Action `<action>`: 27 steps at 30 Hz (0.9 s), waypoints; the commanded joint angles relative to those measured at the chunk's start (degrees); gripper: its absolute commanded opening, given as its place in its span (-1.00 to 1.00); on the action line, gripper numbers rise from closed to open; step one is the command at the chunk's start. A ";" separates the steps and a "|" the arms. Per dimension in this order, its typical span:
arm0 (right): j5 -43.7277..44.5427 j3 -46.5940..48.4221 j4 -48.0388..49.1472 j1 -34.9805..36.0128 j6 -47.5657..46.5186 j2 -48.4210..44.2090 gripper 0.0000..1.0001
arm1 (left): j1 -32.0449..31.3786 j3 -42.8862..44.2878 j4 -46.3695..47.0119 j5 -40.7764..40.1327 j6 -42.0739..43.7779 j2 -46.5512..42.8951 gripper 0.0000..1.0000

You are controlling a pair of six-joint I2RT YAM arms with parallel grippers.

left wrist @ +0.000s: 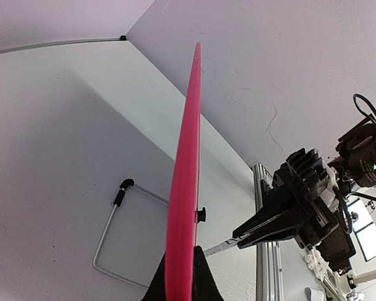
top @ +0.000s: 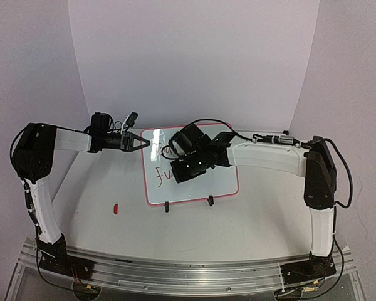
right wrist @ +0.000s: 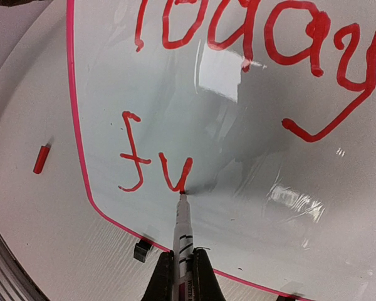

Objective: Write a sentence on the whiteboard

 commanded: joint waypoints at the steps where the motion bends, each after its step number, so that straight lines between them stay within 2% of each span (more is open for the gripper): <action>1: 3.01 0.14 -1.51 -0.61 -0.46 -0.07 -1.00 | -0.68 -1.01 -0.21 -6.93 5.68 0.95 -1.00; 10: -2.11 3.19 -1.41 -0.63 -2.53 -1.48 -1.00 | -0.68 -1.02 -0.16 -6.96 5.53 0.80 -1.00; 19: -6.97 1.53 0.47 -0.59 -3.26 -6.28 -1.00 | -0.71 -1.10 -0.16 -7.05 5.61 0.63 -1.00; 27: -1.68 0.84 1.48 -0.78 -3.99 -6.71 -1.00 | -0.67 -0.93 -0.24 -7.05 5.62 0.84 -1.00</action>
